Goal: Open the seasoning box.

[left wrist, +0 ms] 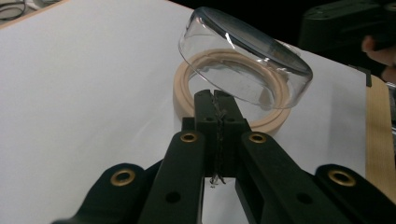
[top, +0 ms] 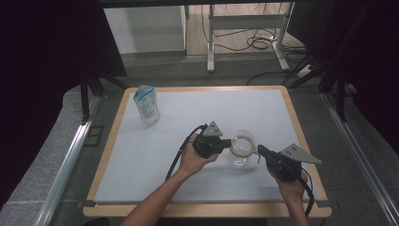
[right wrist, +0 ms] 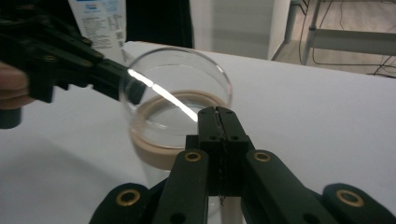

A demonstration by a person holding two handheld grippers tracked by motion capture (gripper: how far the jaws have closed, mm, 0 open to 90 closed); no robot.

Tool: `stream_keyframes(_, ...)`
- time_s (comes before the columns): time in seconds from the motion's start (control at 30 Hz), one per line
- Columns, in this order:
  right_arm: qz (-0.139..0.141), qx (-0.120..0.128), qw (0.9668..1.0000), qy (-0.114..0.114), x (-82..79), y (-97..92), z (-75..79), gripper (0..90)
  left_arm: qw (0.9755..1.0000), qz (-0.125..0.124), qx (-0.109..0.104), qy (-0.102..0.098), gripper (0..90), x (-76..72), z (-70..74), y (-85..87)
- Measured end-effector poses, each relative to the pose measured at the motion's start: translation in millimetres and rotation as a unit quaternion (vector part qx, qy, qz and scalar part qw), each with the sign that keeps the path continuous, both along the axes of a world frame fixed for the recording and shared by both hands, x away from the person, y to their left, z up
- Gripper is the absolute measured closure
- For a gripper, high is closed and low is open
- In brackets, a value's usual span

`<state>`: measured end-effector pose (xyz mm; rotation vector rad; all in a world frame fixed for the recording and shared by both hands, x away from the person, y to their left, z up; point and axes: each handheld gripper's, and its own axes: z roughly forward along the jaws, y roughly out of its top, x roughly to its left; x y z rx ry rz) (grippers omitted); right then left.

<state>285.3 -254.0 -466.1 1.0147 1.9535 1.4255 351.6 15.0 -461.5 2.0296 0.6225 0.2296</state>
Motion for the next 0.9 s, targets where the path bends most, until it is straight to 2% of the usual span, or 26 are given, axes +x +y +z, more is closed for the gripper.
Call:
stream_keyframes(0.07, 0.015, -0.006, 0.9999, -0.005, -9.2, 4.7, 3.3, 90.0, 1.0, -0.002, -0.004, 0.002, 90.0, -0.4, 2.9, 0.1)
stream_keyframes(0.13, 0.037, -0.021, 0.9991, -0.004, -18.2, 14.6, 1.6, 90.0, 1.0, -0.003, 0.001, -0.004, 90.0, -0.9, 6.1, -0.5)
stream_keyframes(0.23, 0.067, -0.043, 0.9968, 0.007, -28.0, 30.7, -7.3, 89.9, 0.9999, -0.004, 0.005, -0.009, 90.0, -1.4, 9.5, -2.8)
stream_keyframes(0.33, 0.085, -0.052, 0.9948, 0.021, -30.6, 41.8, -18.3, 87.7, 0.9999, -0.006, 0.009, -0.009, 90.0, -2.2, 11.1, -5.4)
stream_keyframes(0.47, 0.095, -0.062, 0.9922, 0.051, -24.9, 52.0, -37.6, 82.6, 0.9998, -0.005, 0.006, -0.016, 90.0, -4.2, 13.8, -8.1)
stream_keyframes(0.6, 0.099, -0.062, 0.9902, 0.076, -17.9, 58.6, -53.6, 75.9, 0.9998, -0.009, 0.008, -0.015, 90.0, -4.8, 14.9, -11.2)
stream_keyframes(0.77, 0.105, -0.074, 0.9879, 0.087, -17.1, 66.9, -60.7, 66.9, 0.9997, -0.016, 0.01, -0.018, 90.0, -6.3, 18.6, -15.9)
stream_keyframes(0.9, 0.101, -0.085, 0.9876, 0.086, -17.0, 73.8, -64.0, 62.1, 0.9991, -0.023, 0.018, -0.031, 90.0, -10.1, 25.6, -21.9)
